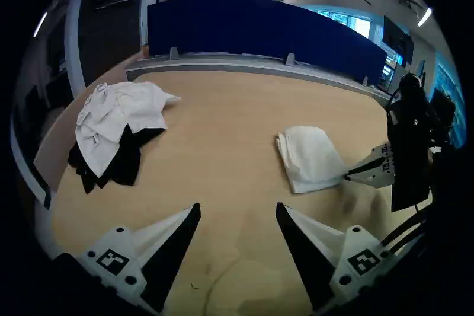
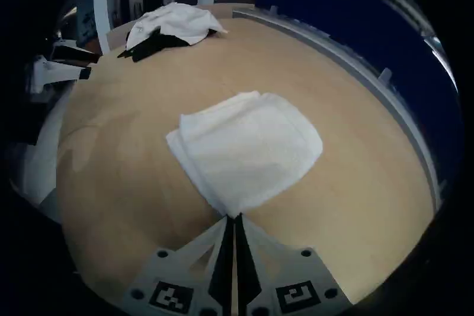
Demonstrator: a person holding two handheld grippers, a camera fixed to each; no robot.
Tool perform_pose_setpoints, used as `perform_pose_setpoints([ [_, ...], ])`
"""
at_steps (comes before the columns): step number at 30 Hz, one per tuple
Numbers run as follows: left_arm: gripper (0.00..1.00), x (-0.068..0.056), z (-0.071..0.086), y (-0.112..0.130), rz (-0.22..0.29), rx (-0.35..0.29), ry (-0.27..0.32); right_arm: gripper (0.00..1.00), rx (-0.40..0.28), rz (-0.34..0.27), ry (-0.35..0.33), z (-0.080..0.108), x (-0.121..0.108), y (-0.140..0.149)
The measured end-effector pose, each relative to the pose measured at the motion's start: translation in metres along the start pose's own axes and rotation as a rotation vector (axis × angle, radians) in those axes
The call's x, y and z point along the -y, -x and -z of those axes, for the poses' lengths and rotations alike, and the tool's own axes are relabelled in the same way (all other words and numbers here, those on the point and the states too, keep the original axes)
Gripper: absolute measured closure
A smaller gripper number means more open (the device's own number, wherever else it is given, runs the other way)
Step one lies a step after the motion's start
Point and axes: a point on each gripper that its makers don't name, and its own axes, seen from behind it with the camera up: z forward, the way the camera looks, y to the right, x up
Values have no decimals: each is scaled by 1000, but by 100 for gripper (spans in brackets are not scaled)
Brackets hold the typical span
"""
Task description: Fold towel
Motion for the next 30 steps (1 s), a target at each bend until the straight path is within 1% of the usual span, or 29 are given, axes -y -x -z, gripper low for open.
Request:
perform_pose_setpoints([
  [5,6,1,0,-4,-5,-7,1,98,-66,14,20,16,-7,-29],
  [15,6,-2,-1,-21,-20,-29,7,98,-180,70,76,62,-24,-88],
  [18,6,-4,-1,-27,-27,-37,12,98,-216,70,91,76,-31,-105],
  [24,6,-9,-2,-36,-41,-50,21,98,-286,50,112,104,-43,-138],
  [30,6,-10,-1,-44,-46,-62,23,98,-319,54,137,124,-55,-153],
])
